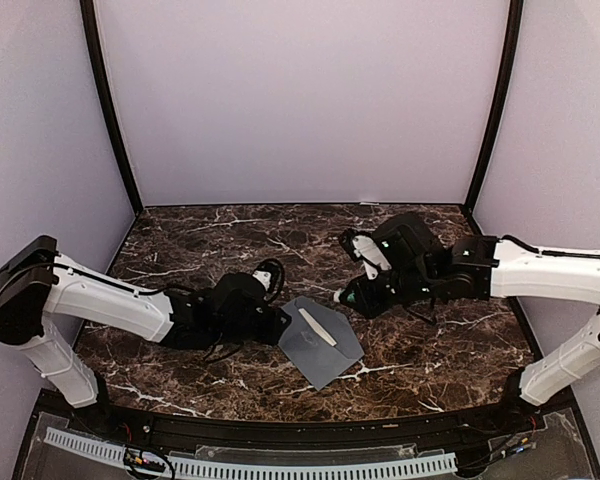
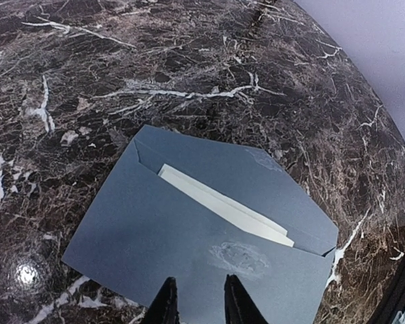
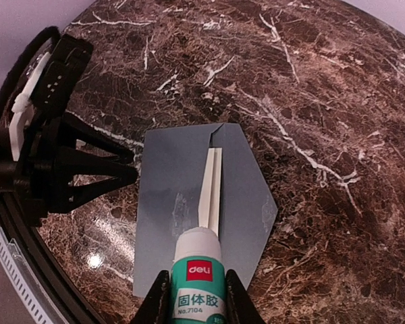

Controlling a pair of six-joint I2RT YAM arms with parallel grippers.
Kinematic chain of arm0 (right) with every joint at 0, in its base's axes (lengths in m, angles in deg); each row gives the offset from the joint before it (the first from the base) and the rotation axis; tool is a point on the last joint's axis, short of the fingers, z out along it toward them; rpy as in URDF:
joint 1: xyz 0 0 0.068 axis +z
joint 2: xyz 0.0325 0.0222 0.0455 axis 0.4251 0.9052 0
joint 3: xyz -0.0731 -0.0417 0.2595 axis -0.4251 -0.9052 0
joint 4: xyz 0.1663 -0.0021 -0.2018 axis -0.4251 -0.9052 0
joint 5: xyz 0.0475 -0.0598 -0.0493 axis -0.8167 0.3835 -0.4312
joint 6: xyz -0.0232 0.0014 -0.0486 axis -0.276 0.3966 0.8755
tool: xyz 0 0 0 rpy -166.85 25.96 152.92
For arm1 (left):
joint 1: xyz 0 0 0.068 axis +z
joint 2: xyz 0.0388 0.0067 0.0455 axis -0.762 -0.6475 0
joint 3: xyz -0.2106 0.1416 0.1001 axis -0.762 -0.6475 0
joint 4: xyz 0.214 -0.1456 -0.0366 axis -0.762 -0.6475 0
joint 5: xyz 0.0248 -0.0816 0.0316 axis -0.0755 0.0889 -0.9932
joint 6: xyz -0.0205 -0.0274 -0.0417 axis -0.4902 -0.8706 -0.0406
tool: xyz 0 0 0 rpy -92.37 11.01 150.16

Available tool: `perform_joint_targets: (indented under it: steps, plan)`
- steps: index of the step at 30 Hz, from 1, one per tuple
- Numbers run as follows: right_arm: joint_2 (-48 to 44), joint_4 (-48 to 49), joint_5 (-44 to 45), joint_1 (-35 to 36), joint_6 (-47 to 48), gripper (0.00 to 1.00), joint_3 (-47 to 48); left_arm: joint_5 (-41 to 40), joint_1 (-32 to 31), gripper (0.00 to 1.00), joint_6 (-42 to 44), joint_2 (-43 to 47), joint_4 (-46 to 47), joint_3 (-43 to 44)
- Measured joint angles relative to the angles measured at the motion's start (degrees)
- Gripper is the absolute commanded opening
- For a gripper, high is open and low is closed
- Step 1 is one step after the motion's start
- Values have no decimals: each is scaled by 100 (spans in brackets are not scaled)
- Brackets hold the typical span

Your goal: Place the letter into the envelope and seal it

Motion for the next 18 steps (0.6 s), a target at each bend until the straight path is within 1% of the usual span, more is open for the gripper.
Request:
perform_joint_targets:
  steps: [7,12,18]
  plan:
    - [1294,-732,-800,-20,-160,0,1025,809,573,16,407,-697,295,92]
    - [2455,-1193,-1154,-20,-278,0,1886,1093,715,14,518,-1134,525,114]
    - [3145,-1394,-1209,-20,-361,0,2293,1327,859,12,564,-1287,737,114]
